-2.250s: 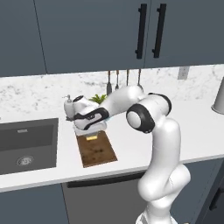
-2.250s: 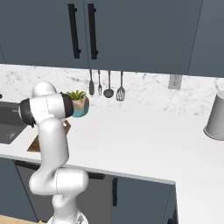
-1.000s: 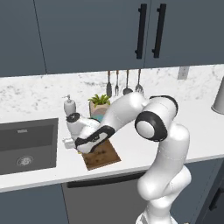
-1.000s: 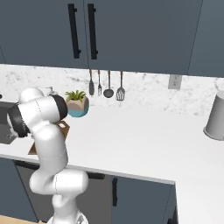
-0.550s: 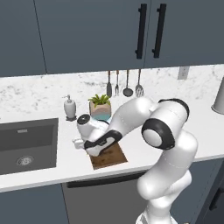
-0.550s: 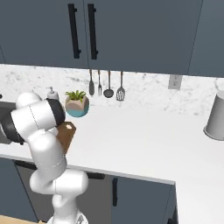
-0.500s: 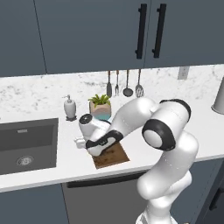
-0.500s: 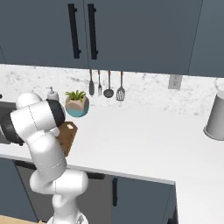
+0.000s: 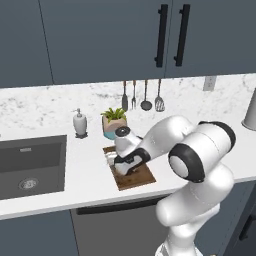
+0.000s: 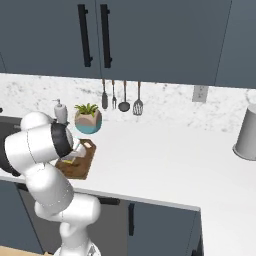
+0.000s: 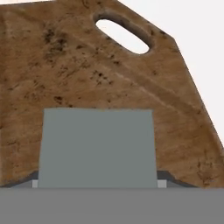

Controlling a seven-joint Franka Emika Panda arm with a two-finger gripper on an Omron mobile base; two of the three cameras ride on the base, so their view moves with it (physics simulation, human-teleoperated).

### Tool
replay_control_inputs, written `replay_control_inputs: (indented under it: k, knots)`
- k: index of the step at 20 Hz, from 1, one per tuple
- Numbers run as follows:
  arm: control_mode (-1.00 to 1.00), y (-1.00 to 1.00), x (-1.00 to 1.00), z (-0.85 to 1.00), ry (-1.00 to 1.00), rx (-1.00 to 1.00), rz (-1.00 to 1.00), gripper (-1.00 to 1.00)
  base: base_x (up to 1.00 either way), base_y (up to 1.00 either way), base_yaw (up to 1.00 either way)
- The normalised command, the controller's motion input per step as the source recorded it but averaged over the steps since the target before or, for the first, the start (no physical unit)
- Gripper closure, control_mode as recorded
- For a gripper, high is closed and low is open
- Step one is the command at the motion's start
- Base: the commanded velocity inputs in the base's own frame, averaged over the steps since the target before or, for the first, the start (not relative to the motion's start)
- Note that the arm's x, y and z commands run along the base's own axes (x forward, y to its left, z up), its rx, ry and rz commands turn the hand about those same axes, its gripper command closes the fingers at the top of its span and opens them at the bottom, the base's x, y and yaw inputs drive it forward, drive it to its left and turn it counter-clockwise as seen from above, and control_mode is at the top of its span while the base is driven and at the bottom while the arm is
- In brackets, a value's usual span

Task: Pick up the sponge from the counter and clean the cutting board by briefly scrubbing or pressing down on the cutting board. Once finished, release the sponge.

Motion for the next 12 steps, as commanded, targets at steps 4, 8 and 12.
replay_control_inputs:
  k: [4, 8, 12]
  knots:
    - [-1.0, -0.81, 0.0, -0.01, 0.0, 0.07, 0.0, 1.0, 0.0, 0.0, 0.0]
    - [-1.0, -0.65, 0.13, -0.26, 0.0, 0.11, 0.07, 1.0, 0.0, 0.0, 0.0]
    - [-1.0, -0.11, -0.29, -0.29, 0.0, 0.05, 0.26, 1.0, 0.0, 0.0, 0.0]
